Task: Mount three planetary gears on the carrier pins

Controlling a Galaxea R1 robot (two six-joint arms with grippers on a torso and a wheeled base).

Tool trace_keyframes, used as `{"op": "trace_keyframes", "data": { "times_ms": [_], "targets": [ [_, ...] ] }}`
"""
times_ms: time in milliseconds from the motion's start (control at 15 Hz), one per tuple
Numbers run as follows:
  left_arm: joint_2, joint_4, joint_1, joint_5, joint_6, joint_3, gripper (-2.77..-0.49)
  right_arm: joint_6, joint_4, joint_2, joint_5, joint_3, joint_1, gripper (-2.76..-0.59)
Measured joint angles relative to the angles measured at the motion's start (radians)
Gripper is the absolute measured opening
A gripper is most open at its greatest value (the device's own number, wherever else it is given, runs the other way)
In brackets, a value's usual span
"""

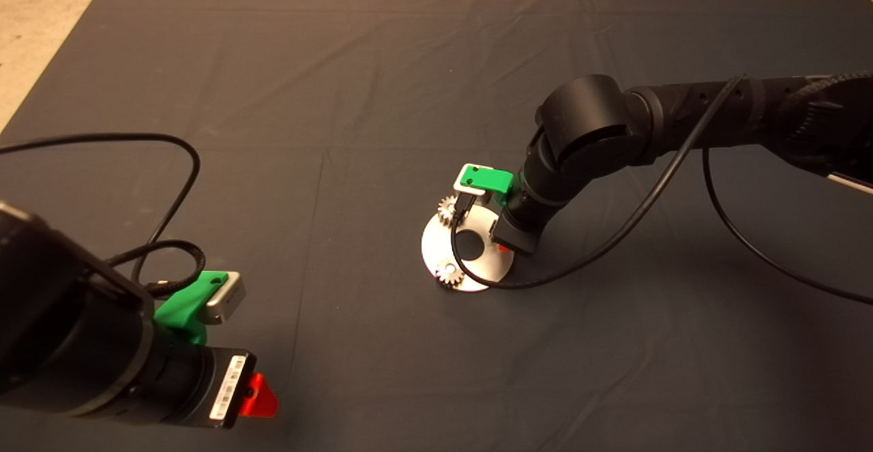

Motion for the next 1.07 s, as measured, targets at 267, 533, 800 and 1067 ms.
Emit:
{"op": "trace_keyframes", "data": {
  "times_ms": [267, 533, 800, 1067],
  "targets": [
    [0.0, 0.0, 0.0, 0.0, 0.0, 0.0, -0.95, -0.003, -0.002, 0.0, 0.0, 0.0, -0.013, -2.31],
    [0.0, 0.0, 0.0, 0.0, 0.0, 0.0, -0.95, -0.008, -0.008, 0.0, 0.0, 0.0, -0.015, -2.31],
    [0.0, 0.0, 0.0, 0.0, 0.0, 0.0, -0.95, -0.011, -0.019, 0.0, 0.0, 0.0, -0.015, -2.31],
    [0.0, 0.0, 0.0, 0.0, 0.0, 0.0, -0.95, -0.011, -0.024, 0.0, 0.0, 0.0, -0.016, -2.31]
  ]
}}
